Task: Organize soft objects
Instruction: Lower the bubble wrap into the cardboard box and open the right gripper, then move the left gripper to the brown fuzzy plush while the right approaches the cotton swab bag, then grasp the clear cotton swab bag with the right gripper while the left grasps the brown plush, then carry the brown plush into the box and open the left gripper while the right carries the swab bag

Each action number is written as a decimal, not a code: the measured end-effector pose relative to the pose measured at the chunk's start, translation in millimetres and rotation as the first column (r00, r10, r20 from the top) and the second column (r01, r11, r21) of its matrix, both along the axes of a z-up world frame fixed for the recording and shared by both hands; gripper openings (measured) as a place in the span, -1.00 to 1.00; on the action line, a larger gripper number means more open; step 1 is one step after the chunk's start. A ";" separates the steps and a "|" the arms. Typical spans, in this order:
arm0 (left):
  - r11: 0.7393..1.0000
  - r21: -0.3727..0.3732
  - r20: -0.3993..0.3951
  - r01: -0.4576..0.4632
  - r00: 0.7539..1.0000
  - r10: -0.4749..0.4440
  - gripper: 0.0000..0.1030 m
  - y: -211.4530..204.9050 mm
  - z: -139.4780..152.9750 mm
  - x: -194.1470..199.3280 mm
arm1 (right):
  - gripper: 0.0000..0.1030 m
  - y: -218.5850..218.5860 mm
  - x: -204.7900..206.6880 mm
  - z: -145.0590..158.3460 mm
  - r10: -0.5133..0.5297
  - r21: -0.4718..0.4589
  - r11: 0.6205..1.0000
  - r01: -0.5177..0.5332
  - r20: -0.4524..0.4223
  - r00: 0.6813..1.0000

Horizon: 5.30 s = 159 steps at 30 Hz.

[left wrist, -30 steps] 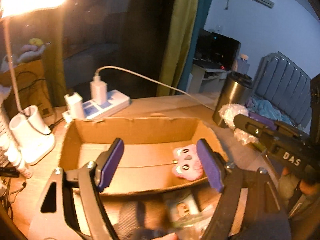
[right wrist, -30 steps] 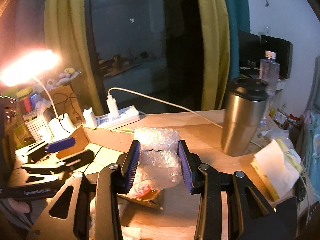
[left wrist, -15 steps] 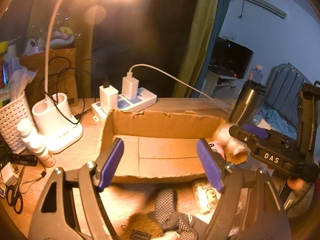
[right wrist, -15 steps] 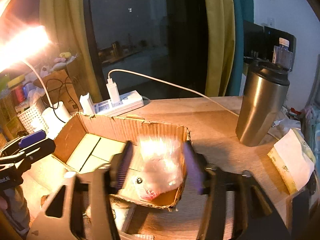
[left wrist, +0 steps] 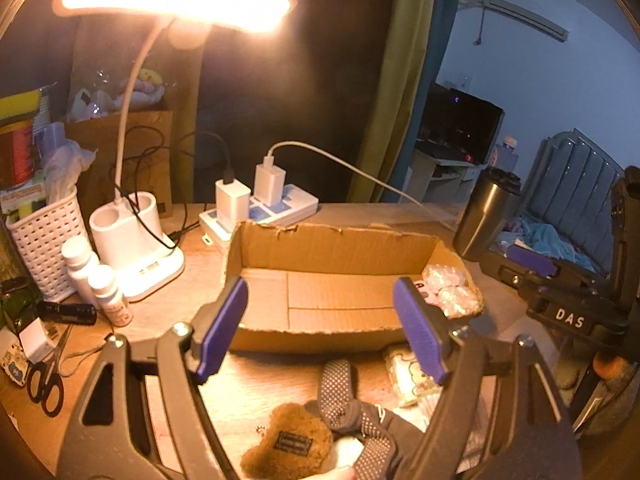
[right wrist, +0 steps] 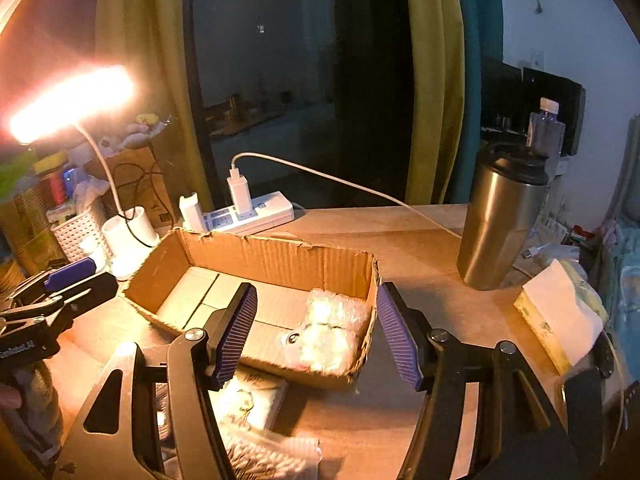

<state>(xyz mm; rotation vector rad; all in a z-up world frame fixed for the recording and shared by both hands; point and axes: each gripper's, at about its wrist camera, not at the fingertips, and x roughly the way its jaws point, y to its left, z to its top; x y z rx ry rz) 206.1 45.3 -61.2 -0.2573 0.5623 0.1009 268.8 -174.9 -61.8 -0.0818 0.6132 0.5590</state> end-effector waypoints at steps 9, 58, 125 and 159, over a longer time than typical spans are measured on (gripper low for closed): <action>1.000 0.008 0.015 0.012 1.000 -0.013 0.49 -6.4 3.2 -24.9 | 0.28 -2.5 -36.4 11.0 0.020 0.013 1.000 -0.021 0.011 1.000; 0.999 -0.004 -0.215 0.034 0.976 -0.034 0.49 -3.9 -77.9 -55.7 | 0.45 2.1 -78.5 -78.5 0.012 -0.052 0.998 -0.024 -0.214 0.977; 0.987 0.155 0.100 0.052 0.993 -0.068 0.03 -37.4 22.7 -71.8 | -0.23 -11.7 -96.0 32.8 0.028 0.057 0.998 -0.034 0.108 0.994; 0.993 0.120 0.261 0.015 0.964 -0.046 0.03 -11.1 42.9 -20.3 | -0.23 23.9 -46.7 55.5 0.038 0.101 0.993 -0.063 0.237 0.971</action>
